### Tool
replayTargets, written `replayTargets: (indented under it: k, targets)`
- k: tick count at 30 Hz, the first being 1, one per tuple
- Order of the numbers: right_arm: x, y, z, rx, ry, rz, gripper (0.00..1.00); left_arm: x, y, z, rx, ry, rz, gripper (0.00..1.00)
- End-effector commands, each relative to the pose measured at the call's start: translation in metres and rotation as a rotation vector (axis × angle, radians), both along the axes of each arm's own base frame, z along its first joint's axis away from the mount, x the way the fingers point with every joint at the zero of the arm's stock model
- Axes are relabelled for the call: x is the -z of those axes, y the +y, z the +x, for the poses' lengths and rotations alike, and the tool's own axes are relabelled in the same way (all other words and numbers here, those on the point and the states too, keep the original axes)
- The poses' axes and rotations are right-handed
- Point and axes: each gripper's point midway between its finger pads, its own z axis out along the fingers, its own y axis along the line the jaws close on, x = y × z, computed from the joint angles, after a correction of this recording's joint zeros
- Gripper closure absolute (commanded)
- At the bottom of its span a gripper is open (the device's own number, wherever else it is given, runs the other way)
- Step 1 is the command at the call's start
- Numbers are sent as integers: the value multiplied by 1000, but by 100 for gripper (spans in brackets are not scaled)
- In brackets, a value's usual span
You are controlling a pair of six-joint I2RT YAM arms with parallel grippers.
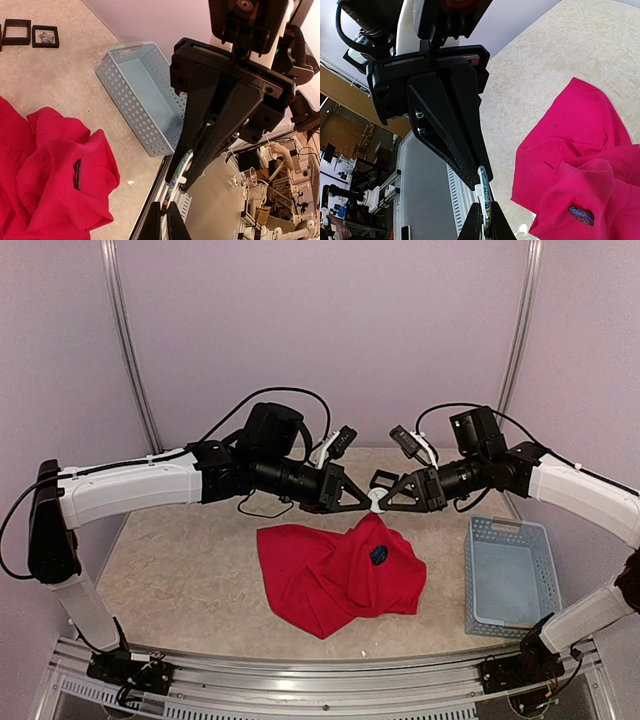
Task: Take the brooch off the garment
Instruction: Close the brooch at the center of the board.
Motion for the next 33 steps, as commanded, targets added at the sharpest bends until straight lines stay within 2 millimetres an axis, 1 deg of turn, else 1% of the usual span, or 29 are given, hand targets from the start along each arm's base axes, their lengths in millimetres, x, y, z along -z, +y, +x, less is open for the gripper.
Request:
replayTargets:
  k: [1, 9, 15, 20, 27, 33]
  targets:
    - [25, -6, 38, 172, -14, -128, 99, -20, -12, -26, 107, 5, -65, 100]
    - [37, -11, 51, 252, 14, -184, 100, -18, -11, -26, 103, 6, -62, 100]
    - [41, -16, 60, 315, 28, -205, 100, -17, -9, -26, 94, 6, -58, 100]
    - [37, -19, 66, 361, 29, -180, 100, -14, -6, -25, 73, 8, -48, 100]
    - [34, -26, 70, 402, 23, -172, 100, -2, 1, -18, 29, 40, -27, 100]
    - [37, -36, 75, 456, 36, -181, 100, -3, 6, -14, 5, 38, -34, 100]
